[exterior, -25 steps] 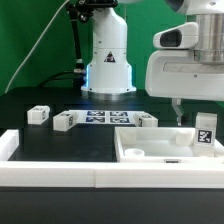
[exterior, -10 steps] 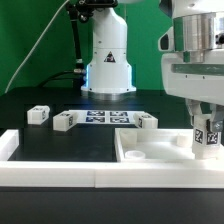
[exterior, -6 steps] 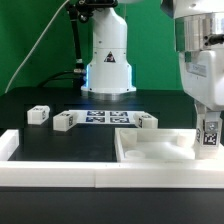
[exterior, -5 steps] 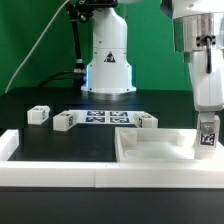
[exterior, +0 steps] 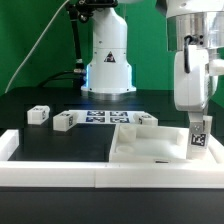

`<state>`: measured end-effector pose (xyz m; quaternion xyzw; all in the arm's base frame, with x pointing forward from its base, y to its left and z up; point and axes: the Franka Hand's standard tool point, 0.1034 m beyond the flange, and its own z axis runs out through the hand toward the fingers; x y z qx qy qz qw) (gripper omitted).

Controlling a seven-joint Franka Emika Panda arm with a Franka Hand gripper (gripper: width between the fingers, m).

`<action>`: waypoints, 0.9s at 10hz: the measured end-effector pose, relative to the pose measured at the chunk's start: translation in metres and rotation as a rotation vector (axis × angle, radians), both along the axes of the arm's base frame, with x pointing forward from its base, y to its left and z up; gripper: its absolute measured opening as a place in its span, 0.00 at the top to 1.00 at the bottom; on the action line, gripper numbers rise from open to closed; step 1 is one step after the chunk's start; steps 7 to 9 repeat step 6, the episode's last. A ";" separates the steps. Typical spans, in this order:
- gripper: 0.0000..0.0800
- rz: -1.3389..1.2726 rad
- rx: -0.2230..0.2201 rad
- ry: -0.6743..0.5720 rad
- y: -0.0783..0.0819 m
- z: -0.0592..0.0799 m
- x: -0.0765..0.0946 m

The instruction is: Assemble one leg

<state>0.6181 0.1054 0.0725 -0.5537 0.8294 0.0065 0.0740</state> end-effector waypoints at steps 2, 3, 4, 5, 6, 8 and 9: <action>0.23 0.073 -0.004 0.005 0.002 0.000 -0.001; 0.23 0.124 -0.004 0.014 0.001 0.001 0.000; 0.20 0.175 -0.005 0.018 0.002 0.002 -0.001; 0.19 0.197 -0.008 0.016 0.002 0.001 -0.001; 0.19 0.197 -0.008 0.017 0.002 0.001 -0.001; 0.19 0.197 -0.008 0.017 0.002 0.001 -0.001; 0.19 0.197 -0.008 0.017 0.002 0.001 -0.001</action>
Offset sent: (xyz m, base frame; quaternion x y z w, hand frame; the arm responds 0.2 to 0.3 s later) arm 0.0044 0.0031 0.0044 -0.0509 0.0017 -0.1476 0.9877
